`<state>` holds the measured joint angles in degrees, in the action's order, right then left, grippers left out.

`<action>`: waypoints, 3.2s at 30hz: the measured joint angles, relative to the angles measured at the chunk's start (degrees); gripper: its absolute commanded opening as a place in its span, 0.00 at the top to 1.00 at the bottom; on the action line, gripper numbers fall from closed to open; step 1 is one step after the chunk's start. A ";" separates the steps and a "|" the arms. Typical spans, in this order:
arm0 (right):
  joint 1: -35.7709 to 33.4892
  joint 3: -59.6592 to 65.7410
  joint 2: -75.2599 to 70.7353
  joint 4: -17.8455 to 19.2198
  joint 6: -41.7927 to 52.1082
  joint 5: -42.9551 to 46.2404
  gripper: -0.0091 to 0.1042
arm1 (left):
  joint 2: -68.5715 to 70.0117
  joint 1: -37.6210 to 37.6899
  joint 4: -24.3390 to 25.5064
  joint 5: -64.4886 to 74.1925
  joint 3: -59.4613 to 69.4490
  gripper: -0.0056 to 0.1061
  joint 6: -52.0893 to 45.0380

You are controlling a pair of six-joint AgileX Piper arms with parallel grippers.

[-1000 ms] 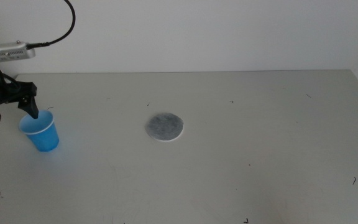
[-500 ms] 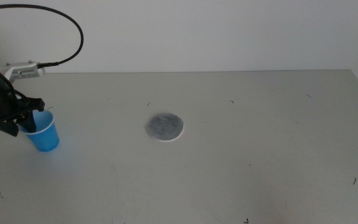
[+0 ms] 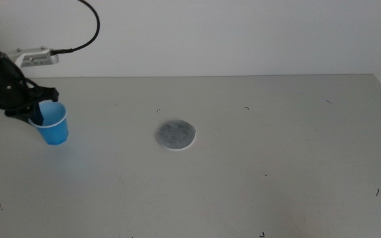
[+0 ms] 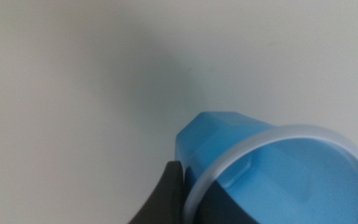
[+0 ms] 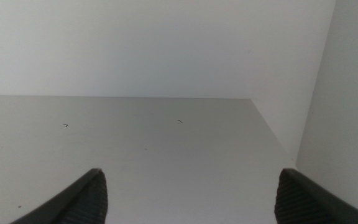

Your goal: Place an empty cup on a cup mat.

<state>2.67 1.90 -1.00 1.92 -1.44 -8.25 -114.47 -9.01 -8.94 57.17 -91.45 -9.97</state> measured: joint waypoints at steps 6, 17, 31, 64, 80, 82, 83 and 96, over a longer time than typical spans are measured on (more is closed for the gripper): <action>0.00 0.00 0.00 0.00 0.00 0.00 0.09 | 0.00 8.75 0.06 0.92 -6.40 0.95 4.90; 0.00 0.00 0.00 0.00 0.00 0.00 0.09 | -6.89 23.75 0.15 3.05 -19.57 0.95 11.28; 0.00 0.00 0.00 0.00 0.00 0.00 0.09 | -14.25 29.59 0.49 4.07 -22.58 0.95 12.28; 0.00 0.00 0.00 0.00 0.00 0.00 0.09 | 0.72 27.67 -3.44 7.39 -22.67 0.01 2.97; 0.00 0.00 0.00 0.00 0.00 0.00 0.09 | 26.83 27.55 0.81 14.19 -11.63 0.01 -0.90; 0.00 0.00 0.00 0.00 0.00 0.00 0.09 | 32.68 27.55 2.49 11.21 -4.30 0.01 -0.90; 0.00 0.00 0.00 0.00 0.00 0.00 0.09 | 35.80 27.55 3.13 8.76 -0.25 0.01 -0.90; 0.00 0.00 0.00 0.00 0.00 0.00 0.09 | 74.46 15.34 3.02 -23.71 50.83 0.01 -0.90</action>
<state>2.67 1.90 -1.00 1.92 -1.44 -8.25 -40.02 6.33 -5.92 33.46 -40.62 -10.87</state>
